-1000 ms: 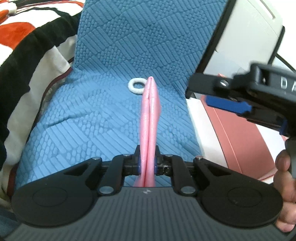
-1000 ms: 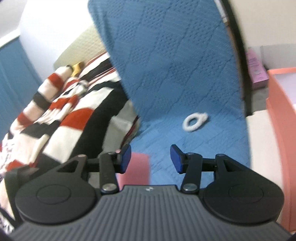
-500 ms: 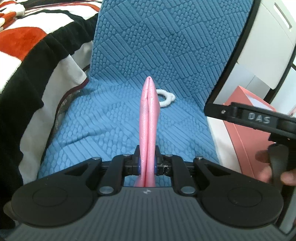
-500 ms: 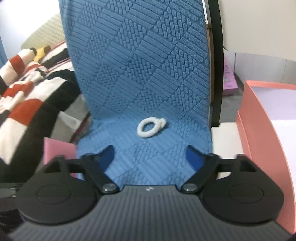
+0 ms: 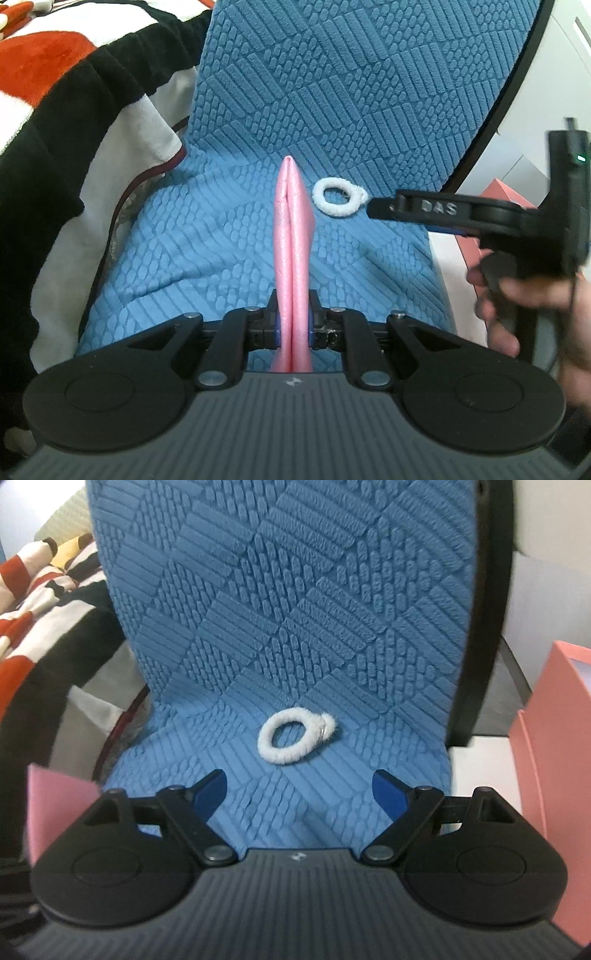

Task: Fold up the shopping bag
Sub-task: 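Move the right tool to the white hair tie and grasp it, then lift the white hair tie with the right tool toward the left tool's pink roll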

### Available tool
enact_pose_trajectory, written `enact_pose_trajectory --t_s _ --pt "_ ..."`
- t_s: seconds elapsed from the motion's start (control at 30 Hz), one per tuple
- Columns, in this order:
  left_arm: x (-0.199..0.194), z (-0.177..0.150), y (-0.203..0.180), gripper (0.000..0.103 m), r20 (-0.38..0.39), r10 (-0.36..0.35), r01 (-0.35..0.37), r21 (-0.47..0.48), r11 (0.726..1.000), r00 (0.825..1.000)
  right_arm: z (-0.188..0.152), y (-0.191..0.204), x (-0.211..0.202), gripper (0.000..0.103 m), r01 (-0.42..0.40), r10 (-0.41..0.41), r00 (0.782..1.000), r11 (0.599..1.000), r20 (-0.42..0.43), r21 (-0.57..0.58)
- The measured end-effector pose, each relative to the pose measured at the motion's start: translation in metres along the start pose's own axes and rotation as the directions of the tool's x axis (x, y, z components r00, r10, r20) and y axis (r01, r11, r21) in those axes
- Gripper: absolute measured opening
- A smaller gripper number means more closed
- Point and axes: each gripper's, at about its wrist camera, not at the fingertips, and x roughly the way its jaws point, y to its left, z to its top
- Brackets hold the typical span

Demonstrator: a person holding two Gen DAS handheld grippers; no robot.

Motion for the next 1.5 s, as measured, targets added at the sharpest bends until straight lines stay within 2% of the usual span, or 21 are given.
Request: enact_pose_trajectory --t_s 0.1,0.13,0.2,0.3,0.43,0.77,0.9,1.03,1.17,1.5 --pt "0.003 0.0 0.002 0.014 -0.005 0.005 -0.005 -0.004 1.0 1.0 0.008 -0.005 0.019 0.084 -0.009 0.009 1.0 1.0 -0.007 0.014" --pt "0.003 -0.001 0.002 0.014 -0.005 0.007 -0.007 -0.002 1.0 1.0 0.011 -0.007 0.025 0.075 -0.01 0.01 1.0 1.0 -0.01 0.02" --pt "0.005 -0.001 0.002 0.014 -0.01 0.011 -0.011 -0.001 1.0 1.0 0.015 -0.01 0.036 0.067 -0.015 0.015 1.0 0.999 -0.018 0.03" --pt "0.007 0.0 0.002 0.014 -0.013 0.007 -0.007 -0.002 1.0 1.0 0.019 -0.014 0.047 0.064 -0.027 0.028 0.999 0.999 -0.019 0.037" --pt "0.011 -0.001 0.001 0.014 -0.018 0.009 -0.009 -0.001 1.0 1.0 0.023 -0.015 0.06 0.048 -0.026 0.027 0.999 0.999 -0.032 0.032" --pt "0.01 -0.001 0.0 0.014 -0.014 0.006 -0.006 0.013 1.0 1.0 0.03 -0.014 0.09 0.043 0.022 -0.023 0.999 0.999 -0.026 -0.032" --pt "0.009 -0.002 -0.002 0.014 -0.012 0.0 0.0 0.02 1.0 1.0 0.029 -0.012 0.099 0.038 0.032 -0.035 0.999 0.996 -0.028 -0.082" --pt "0.006 -0.003 -0.002 0.014 0.001 -0.008 0.008 0.011 1.0 1.0 0.027 -0.009 0.096 0.026 0.043 -0.046 0.998 0.994 -0.033 -0.103" --pt "0.002 -0.005 -0.005 0.014 0.008 -0.017 0.016 0.019 1.0 1.0 0.027 -0.014 0.083 0.024 0.047 -0.048 0.999 0.998 -0.023 -0.044" --pt "-0.013 -0.014 -0.018 0.014 0.038 -0.042 0.04 0.038 0.998 0.998 0.013 -0.007 0.025 0.024 0.044 -0.044 0.999 0.999 0.009 -0.017"
